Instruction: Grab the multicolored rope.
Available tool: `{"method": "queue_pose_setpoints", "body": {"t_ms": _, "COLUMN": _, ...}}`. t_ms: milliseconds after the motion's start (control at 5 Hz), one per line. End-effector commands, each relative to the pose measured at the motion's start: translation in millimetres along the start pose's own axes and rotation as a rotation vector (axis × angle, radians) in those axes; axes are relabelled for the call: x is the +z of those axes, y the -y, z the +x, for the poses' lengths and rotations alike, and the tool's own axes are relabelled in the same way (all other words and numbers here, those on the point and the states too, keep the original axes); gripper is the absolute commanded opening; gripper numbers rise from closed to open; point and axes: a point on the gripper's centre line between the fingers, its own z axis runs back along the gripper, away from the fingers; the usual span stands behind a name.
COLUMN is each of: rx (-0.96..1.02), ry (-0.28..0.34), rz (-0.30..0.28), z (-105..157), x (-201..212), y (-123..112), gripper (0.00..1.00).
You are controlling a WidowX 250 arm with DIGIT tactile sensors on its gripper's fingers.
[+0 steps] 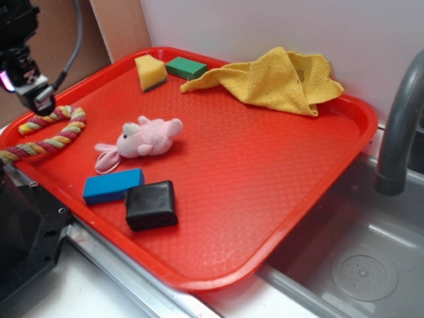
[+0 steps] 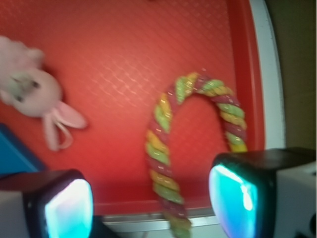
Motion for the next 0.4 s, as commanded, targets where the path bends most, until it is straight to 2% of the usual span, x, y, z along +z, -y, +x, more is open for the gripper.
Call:
{"method": "queue_pose_setpoints", "body": {"t_ms": 0, "rx": -0.010, "ry": -0.009, "rz": -0.029, "z": -16.6, "x": -29.4, "y": -4.9, "gripper": 1.00}}
{"method": "queue_pose_setpoints", "body": {"t_ms": 200, "rx": -0.042, "ry": -0.016, "rz": -0.032, "z": -3.4, "x": -41.8, "y": -5.9, "gripper": 1.00}}
